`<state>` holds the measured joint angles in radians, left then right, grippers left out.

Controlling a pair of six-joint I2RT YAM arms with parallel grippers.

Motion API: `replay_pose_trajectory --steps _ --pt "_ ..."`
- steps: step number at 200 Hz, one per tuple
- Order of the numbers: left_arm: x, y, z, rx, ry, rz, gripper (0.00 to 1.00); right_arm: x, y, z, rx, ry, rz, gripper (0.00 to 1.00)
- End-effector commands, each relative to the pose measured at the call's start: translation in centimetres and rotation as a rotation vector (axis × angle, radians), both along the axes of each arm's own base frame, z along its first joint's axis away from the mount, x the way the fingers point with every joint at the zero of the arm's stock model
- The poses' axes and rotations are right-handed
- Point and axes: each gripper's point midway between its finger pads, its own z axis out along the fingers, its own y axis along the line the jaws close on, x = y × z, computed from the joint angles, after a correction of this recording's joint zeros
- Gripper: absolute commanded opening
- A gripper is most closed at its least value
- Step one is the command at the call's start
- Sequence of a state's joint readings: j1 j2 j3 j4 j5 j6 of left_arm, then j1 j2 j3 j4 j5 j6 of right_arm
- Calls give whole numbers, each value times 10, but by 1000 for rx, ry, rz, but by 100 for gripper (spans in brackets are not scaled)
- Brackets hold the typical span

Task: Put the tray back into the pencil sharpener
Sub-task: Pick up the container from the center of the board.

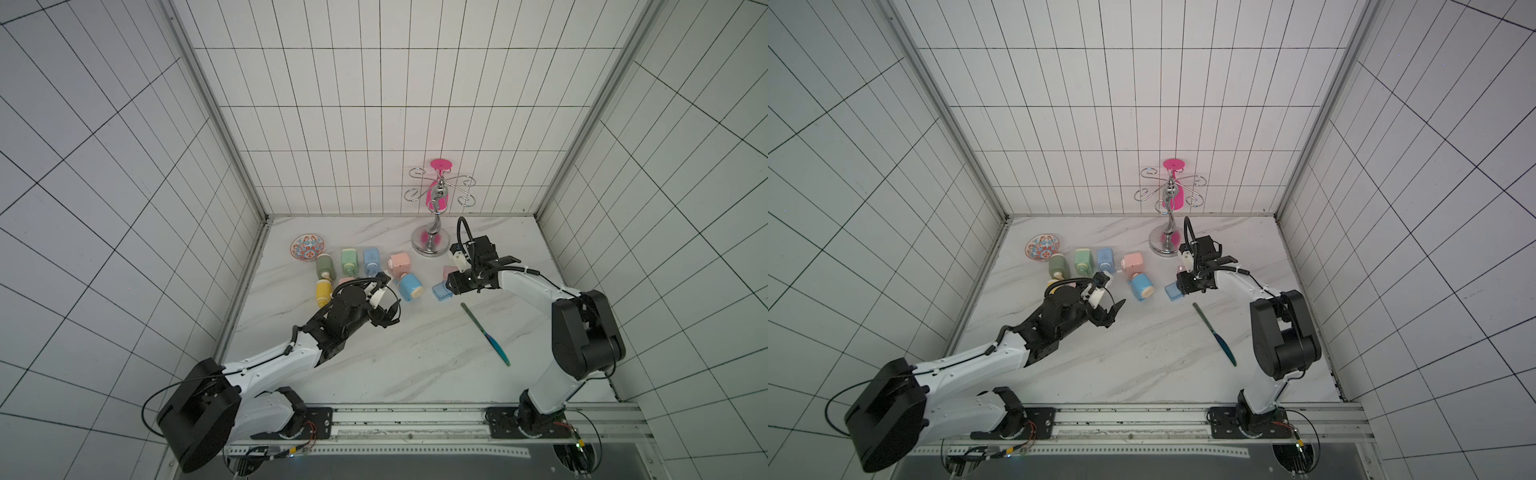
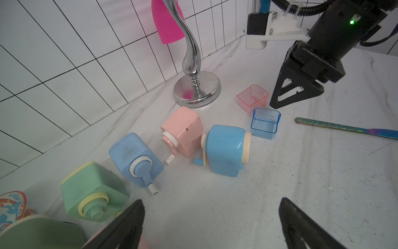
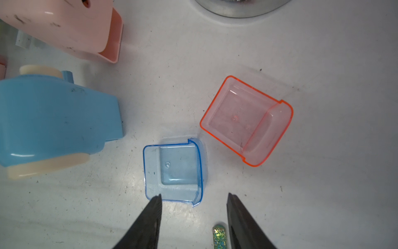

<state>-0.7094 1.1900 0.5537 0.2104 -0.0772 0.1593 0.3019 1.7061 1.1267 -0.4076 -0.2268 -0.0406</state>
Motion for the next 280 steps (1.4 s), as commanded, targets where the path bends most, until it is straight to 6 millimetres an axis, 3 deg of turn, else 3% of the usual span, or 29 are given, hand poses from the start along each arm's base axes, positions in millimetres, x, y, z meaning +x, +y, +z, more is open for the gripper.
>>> replay_pose_trajectory --steps 1,101,201,251,280 --pt "6 -5 15 -19 -41 -15 98 2 6 -1 -28 9 39 47" --pt "3 6 17 -15 -49 -3 98 10 12 -23 -171 6 44 32" --pt "0 12 23 -28 -65 11 98 17 12 -31 -255 12 35 13" --pt "-4 16 27 -37 -70 17 98 17 15 -27 -255 2 35 1" --pt "-8 21 30 -55 -65 29 98 8 14 -5 -254 -26 7 0"
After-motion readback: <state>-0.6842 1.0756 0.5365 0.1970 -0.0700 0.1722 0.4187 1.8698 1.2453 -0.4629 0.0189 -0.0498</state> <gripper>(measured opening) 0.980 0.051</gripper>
